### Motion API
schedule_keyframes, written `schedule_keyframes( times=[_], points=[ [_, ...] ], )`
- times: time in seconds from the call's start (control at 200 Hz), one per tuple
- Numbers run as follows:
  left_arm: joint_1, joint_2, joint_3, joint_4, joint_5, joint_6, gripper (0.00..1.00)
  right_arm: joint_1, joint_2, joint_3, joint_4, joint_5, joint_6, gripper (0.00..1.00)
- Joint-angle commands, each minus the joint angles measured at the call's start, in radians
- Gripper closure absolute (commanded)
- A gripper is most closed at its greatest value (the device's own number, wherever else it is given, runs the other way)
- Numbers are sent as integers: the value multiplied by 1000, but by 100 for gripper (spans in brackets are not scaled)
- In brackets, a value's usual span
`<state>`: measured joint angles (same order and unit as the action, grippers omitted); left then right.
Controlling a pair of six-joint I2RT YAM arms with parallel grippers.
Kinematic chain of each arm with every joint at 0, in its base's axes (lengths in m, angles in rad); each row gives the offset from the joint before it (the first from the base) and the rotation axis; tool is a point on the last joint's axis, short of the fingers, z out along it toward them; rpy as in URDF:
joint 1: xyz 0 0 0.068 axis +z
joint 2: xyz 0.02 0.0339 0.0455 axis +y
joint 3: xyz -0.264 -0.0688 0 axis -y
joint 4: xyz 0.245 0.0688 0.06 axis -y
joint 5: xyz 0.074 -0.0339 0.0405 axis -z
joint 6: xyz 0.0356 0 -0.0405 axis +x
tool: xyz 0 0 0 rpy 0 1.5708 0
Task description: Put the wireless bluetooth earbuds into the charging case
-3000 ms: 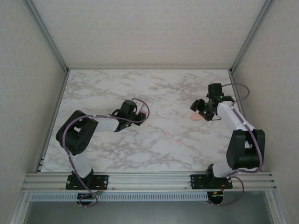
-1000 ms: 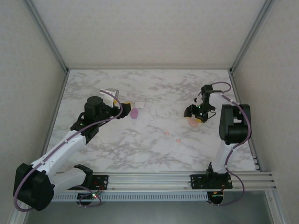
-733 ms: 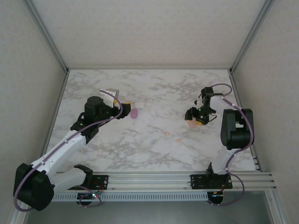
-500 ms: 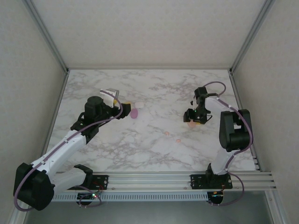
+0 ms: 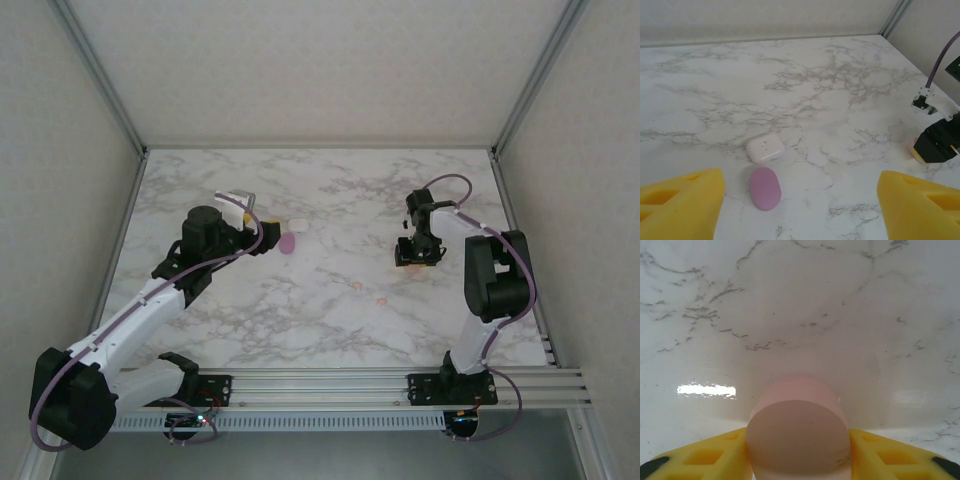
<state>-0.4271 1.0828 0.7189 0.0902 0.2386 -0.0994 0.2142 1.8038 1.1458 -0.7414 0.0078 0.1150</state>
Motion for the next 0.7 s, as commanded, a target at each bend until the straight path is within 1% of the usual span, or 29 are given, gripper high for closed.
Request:
schedule_keyframes(
  times=[0.0,0.135,0.175,0.195,0.23,0.31,0.355,0.43,0.501,0.561,0.696],
  points=[
    [7,9,48,-16,20,-21,21,5,13,-4,-6,9,-12,49],
    [7,16,65,-30,28,-45,20,7,8,-15,-6,3,-9,49],
    [7,22,74,-36,29,-58,20,6,6,-18,-3,1,-9,51],
    [7,25,81,-43,29,-65,20,7,5,-20,-2,-1,-8,55],
    [7,33,95,-57,30,-80,19,8,-5,-24,3,-7,-5,58],
    [7,56,140,-104,46,-117,20,19,-54,-35,15,-29,5,60],
    [7,71,166,-127,71,-133,20,27,-93,-37,19,-43,11,63],
    [7,88,193,-134,101,-180,21,55,-189,-37,36,-70,20,65],
    [7,105,218,-130,122,-238,21,103,-302,-40,73,-102,-5,65],
    [6,121,245,-130,164,-274,21,166,-418,-55,139,-109,-44,66],
    [-10,160,315,-127,269,-337,22,289,-646,-129,345,-179,-183,68]
  ],
)
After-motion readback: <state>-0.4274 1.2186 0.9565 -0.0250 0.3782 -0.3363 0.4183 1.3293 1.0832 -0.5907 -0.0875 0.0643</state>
